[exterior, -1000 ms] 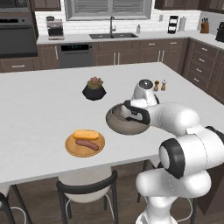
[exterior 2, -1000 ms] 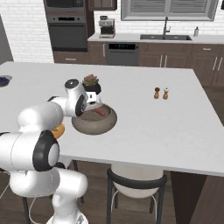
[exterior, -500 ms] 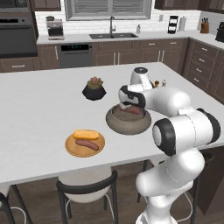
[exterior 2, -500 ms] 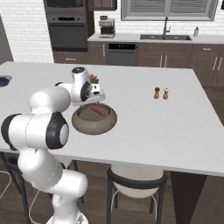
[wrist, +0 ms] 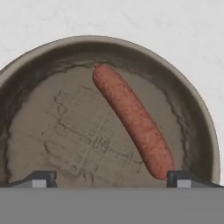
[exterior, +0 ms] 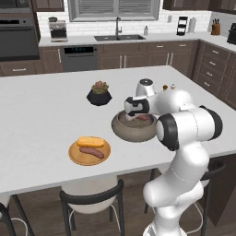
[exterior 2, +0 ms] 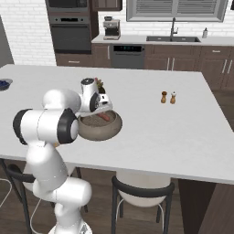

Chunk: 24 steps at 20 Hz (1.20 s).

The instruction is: Place one bun and one sausage from the bowl on each plate.

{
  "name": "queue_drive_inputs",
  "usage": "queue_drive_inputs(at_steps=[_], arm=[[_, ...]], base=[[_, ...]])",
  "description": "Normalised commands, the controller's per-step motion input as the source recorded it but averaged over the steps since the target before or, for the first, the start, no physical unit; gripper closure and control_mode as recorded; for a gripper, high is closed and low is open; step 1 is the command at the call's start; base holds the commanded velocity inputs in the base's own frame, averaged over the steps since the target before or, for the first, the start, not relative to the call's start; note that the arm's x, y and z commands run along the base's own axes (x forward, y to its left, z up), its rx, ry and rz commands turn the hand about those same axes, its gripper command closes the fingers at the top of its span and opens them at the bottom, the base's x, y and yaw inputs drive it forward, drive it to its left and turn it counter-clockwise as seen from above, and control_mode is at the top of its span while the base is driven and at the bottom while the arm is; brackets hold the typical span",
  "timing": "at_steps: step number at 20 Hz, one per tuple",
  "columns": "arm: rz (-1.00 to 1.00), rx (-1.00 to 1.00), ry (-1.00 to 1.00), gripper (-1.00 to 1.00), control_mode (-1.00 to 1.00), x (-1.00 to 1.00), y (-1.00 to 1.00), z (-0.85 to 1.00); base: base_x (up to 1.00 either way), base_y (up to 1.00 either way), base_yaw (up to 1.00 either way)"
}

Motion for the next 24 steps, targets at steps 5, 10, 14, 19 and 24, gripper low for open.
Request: queue_drive_inputs(at_steps=[5, 10, 14, 19, 24], arm=[[0.0, 0.0, 0.06, -1.0, -1.0, 0.34, -0.12, -0.23], [0.0, 0.0, 0.08, -1.0, -1.0, 0.31, -0.11, -0.22], [0.0, 0.0, 0.12, -1.0, -1.0, 0.36, 0.0, -0.22], [0.0, -0.05, 0.22, -1.0, -1.0, 0.1, 0.0, -0.46], [0.0, -0.01, 0.14, 1.0, -1.0, 0.0, 0.0, -0.25]], base=[[0.0, 0.0, 0.0], [0.0, 0.0, 0.0], [0.0, 0.0, 0.0], [0.0, 0.0, 0.0], [0.0, 0.0, 0.0]])
